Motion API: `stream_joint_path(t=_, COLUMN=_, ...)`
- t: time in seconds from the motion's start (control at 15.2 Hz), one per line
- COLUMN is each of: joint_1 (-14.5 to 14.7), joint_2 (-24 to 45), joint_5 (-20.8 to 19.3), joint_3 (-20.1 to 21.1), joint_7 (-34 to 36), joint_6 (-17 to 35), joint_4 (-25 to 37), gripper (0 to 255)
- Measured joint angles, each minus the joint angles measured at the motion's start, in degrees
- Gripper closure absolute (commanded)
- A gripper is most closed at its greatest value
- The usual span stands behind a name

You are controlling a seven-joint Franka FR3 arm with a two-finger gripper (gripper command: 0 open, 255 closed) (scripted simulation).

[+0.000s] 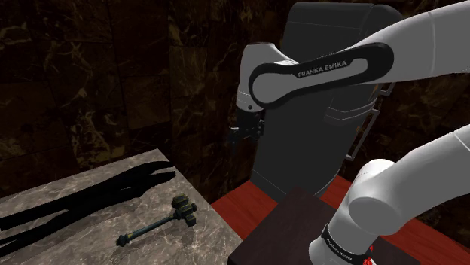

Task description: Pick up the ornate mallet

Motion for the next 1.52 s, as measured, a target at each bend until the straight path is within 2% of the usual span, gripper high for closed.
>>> stream_joint_path(t=0.4, joint_1=-0.1, joint_2=11.9, joint_5=-1.2, joint_3=3.6, joint_7=4.9, joint_6=11.2, joint_4=1.3, gripper=0)
stream_joint_path(t=0.66, joint_1=-0.4, joint_2=20.7, joint_5=-3.9, joint_3=5.6, joint_7=9.0, joint_6=19.0, joint_4=2.5, gripper=0)
stream_joint_path(t=1.12, joint_1=0.8, joint_2=37.5, joint_5=-12.8, joint_3=6.3, joint_7=18.8, joint_6=28.1, joint_4=9.7, gripper=0)
stream_joint_path(t=1.52, joint_1=5.3, joint_2=51.6, joint_5=-20.4, joint_3=3.3, joint_7=26.9, joint_6=33.1, joint_4=18.4, gripper=0)
